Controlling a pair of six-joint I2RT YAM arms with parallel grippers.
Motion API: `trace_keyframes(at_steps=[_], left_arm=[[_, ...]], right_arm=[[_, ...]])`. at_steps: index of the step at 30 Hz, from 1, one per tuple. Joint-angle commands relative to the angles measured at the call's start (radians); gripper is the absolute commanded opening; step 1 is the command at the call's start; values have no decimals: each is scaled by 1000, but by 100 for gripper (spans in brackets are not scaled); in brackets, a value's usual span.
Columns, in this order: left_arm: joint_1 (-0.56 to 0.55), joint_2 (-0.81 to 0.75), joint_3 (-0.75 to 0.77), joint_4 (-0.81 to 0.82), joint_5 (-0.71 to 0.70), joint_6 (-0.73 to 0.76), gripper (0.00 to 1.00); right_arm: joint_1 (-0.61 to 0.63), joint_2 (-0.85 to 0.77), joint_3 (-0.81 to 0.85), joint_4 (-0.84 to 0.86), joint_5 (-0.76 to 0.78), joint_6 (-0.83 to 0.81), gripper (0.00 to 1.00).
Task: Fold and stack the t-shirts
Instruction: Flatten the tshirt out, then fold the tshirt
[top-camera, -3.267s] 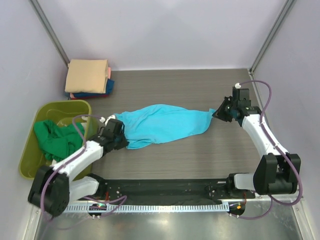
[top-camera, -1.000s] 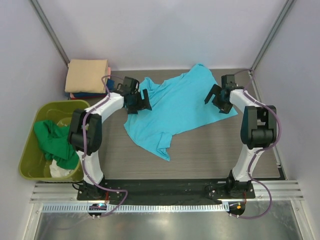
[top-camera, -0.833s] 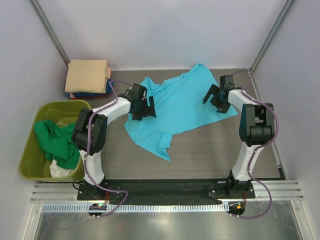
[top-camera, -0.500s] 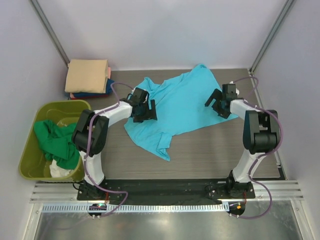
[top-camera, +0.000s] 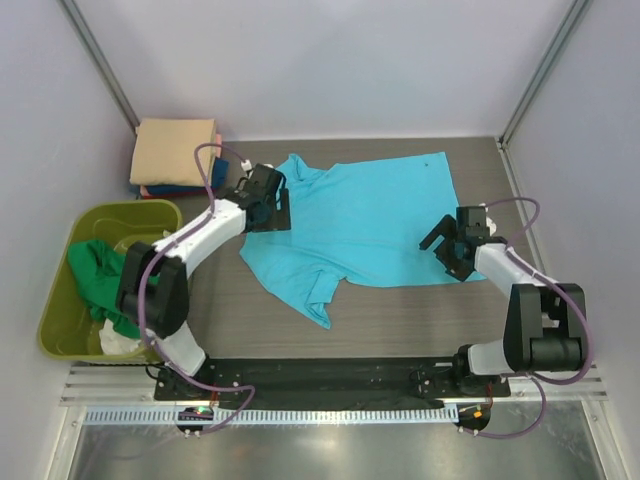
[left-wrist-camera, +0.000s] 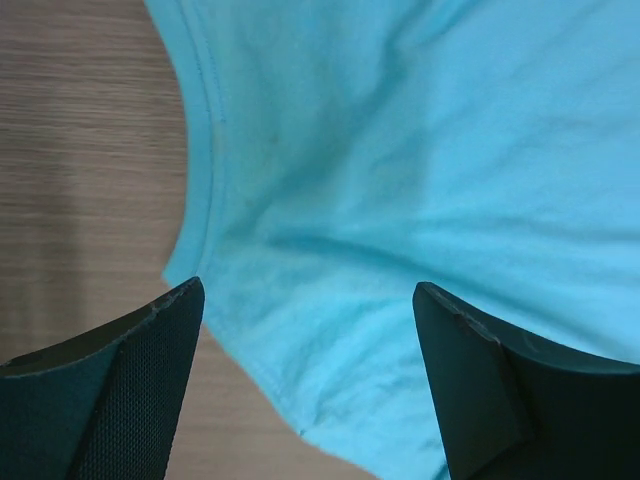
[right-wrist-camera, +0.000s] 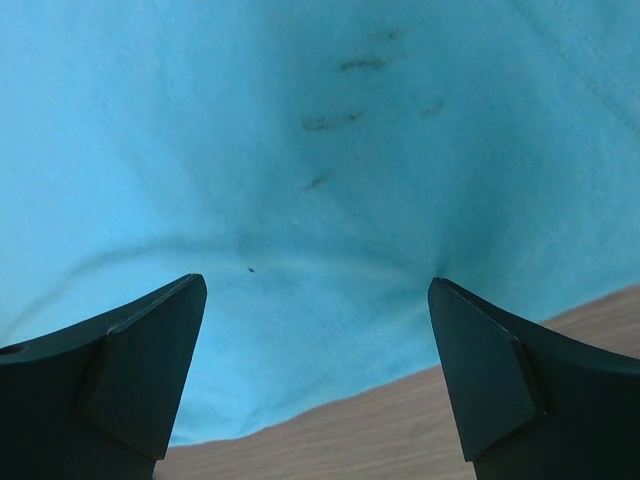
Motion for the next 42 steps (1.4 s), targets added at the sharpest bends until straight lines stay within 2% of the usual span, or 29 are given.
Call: trace_keyframes(at_steps=[1, 3, 8, 9, 10, 11, 14, 17, 22, 26, 33, 36, 39, 40, 42], left_arm=[[-76, -187, 38, -116, -121, 15, 86], [-140, -277, -5, -143, -101, -51, 86], [-309, -468, -308, -130, -40, -281, 79], [-376, -518, -347, -113, -16, -354, 78], [-412, -547, -430, -63, -2, -378, 77], [-482, -570, -465, -26, 9, -399, 76], [-588, -633, -566, 97, -8, -448, 76], [-673, -620, -604, 154, -26, -473, 78], [-733, -487, -542, 195, -40, -441, 81], [-759, -320, -470, 194, -51, -425, 82], [-762, -166, -413, 159, -124, -421, 76], [-762, -143, -404, 148, -149, -413, 68], [-762, -124, -402, 145, -178, -410, 56], [-762, -115, -401, 145, -187, -402, 47], [-763, -106, -393, 143, -195, -392, 36]], right_arm=[[1, -72, 62, -99, -2, -15, 100], [1, -97, 123, -139, -1, -49, 100], [1, -185, 215, -246, 44, -88, 100], [1, -207, 211, -255, 36, -86, 100], [1, -253, 205, -259, 28, -88, 100], [1, -271, 194, -269, 22, -85, 100], [1, -333, 172, -283, 4, -83, 100], [1, -371, 140, -297, -2, -85, 100], [1, -408, 88, -308, 5, -89, 100], [1, -417, 73, -311, 34, -97, 100], [1, -408, 71, -314, 45, -114, 100], [1, -397, 65, -312, 47, -114, 100], [1, -390, 53, -303, 54, -114, 100], [1, -385, 50, -305, 53, -114, 100], [1, -379, 34, -297, 51, -112, 100]])
